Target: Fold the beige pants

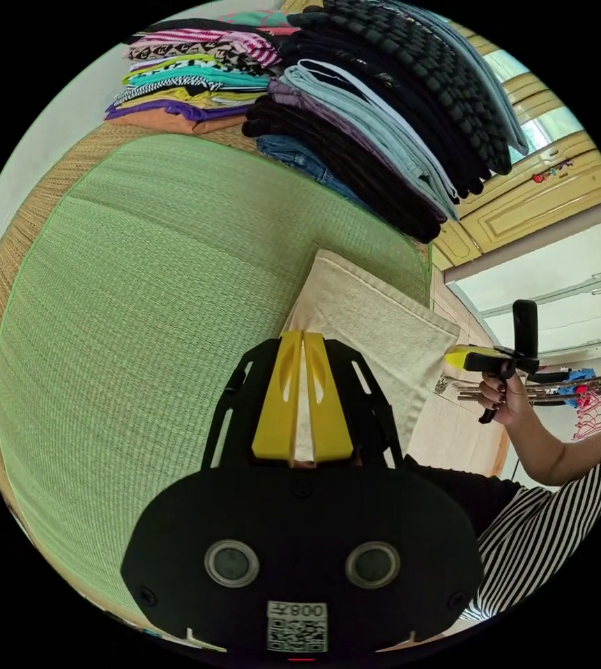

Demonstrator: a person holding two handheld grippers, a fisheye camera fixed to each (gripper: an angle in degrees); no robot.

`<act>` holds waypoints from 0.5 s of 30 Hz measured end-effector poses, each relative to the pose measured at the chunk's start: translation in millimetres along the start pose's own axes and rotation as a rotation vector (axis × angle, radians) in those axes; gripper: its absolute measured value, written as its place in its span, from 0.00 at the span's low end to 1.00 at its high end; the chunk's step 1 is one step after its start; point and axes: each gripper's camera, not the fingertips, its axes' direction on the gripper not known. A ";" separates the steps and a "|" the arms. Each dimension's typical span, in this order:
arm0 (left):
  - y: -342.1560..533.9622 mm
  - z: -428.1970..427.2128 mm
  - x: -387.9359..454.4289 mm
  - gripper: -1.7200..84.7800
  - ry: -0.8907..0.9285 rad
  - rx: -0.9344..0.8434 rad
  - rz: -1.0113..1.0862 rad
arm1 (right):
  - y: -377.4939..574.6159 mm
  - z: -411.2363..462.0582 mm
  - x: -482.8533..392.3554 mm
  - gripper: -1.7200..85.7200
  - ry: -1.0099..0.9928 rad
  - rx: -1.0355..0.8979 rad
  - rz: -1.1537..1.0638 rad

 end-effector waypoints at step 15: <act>83.4 -96.0 -7.8 0.03 -0.038 0.101 -0.095 | 11.3 24.5 -24.4 0.02 0.186 -0.002 0.103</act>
